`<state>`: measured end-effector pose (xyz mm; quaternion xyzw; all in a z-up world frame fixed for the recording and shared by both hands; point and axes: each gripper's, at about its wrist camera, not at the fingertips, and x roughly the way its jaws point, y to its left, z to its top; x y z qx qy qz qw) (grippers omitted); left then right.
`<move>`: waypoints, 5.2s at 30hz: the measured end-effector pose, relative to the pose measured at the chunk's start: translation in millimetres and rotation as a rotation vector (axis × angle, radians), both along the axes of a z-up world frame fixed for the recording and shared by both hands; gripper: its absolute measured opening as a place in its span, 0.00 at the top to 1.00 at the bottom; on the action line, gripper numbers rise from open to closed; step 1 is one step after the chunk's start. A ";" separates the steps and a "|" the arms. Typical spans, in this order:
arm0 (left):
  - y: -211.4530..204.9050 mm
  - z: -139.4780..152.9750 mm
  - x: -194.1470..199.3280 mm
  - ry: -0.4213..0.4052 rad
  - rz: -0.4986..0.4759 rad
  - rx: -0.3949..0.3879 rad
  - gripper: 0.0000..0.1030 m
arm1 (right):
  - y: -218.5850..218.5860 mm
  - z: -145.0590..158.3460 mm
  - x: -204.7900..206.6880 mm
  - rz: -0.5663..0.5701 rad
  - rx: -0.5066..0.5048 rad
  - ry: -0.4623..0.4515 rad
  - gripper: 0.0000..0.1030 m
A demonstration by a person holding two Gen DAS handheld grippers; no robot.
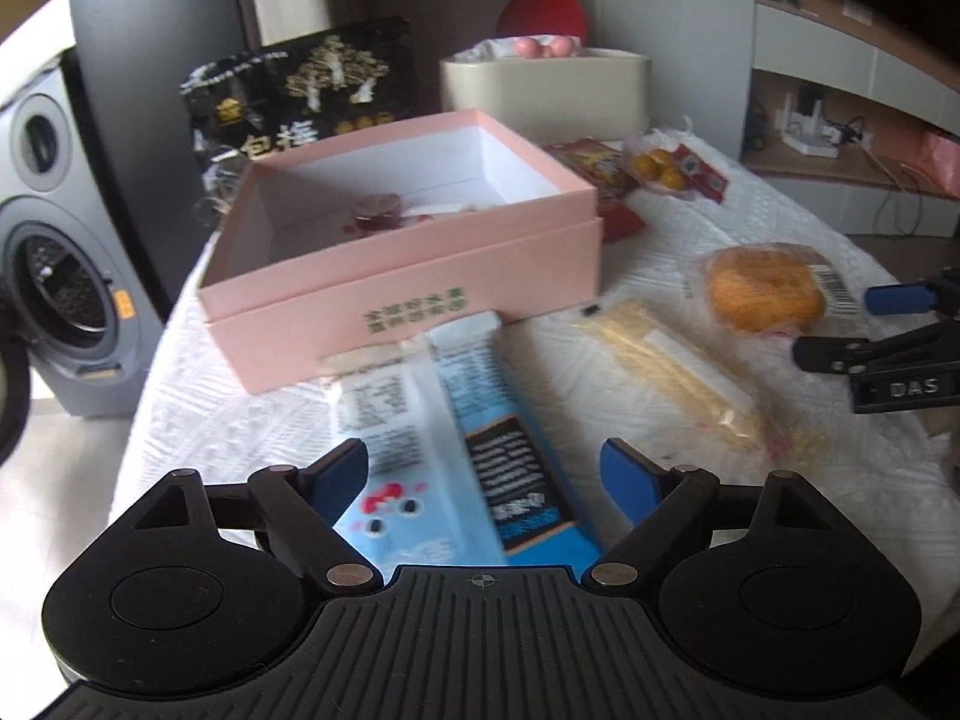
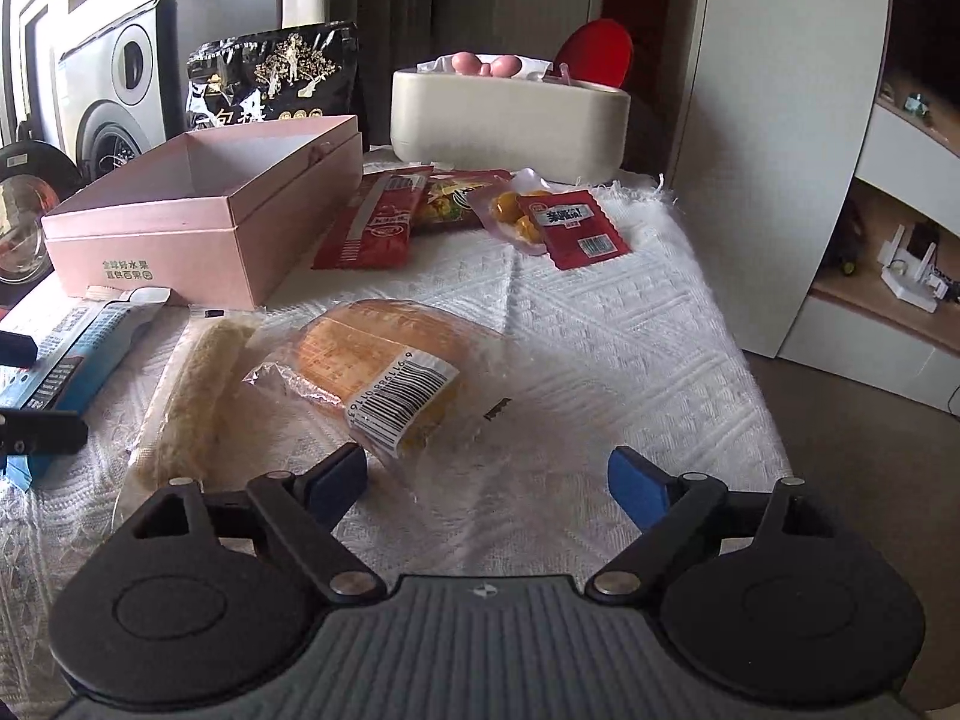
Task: Organize snacks
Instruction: 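Grasp the blue packet with the left gripper while the right gripper grasps the grain bar, then lift both items into the pink box and open both grippers, then withdraw the left gripper from the box while the right gripper moves toward the red snack bags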
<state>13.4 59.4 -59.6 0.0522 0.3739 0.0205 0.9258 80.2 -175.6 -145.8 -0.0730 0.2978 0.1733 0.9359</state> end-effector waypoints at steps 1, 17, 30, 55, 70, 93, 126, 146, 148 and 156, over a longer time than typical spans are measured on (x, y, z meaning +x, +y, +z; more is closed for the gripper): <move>7.7 -1.1 2.7 0.009 0.024 -0.002 0.13 | -0.2 -0.1 0.5 -0.002 0.002 0.003 0.13; 14.7 -10.7 6.2 0.051 -0.043 -0.147 0.13 | -7.2 0.6 11.6 0.065 0.029 0.099 0.00; 16.8 -11.0 -4.9 0.039 -0.026 -0.177 0.13 | 2.9 44.9 -41.3 0.260 0.087 -0.055 0.07; 22.1 61.1 -46.6 -0.053 -0.094 -0.216 0.16 | 39.6 104.8 -41.3 0.444 0.182 0.033 0.72; 61.7 56.2 161.0 -0.091 0.035 -0.366 0.14 | 30.0 152.3 15.2 0.257 0.258 -0.117 0.72; 56.0 18.1 199.1 0.097 0.010 -0.101 0.15 | 94.4 127.5 54.5 0.202 0.107 -0.055 0.72; 50.3 19.8 48.9 -0.086 -0.052 -0.523 0.28 | 60.9 123.2 156.1 0.083 0.113 0.012 0.29; 57.5 -8.7 69.7 -0.027 -0.048 -0.543 0.31 | 160.9 62.9 303.7 0.124 0.047 0.319 0.67; 56.5 -8.5 69.5 -0.031 -0.052 -0.554 0.31 | 153.8 66.2 288.2 0.163 0.046 0.322 0.67; 41.4 -6.1 68.7 -0.022 -0.097 -0.556 0.31 | 123.3 65.4 224.5 0.278 0.041 0.449 0.99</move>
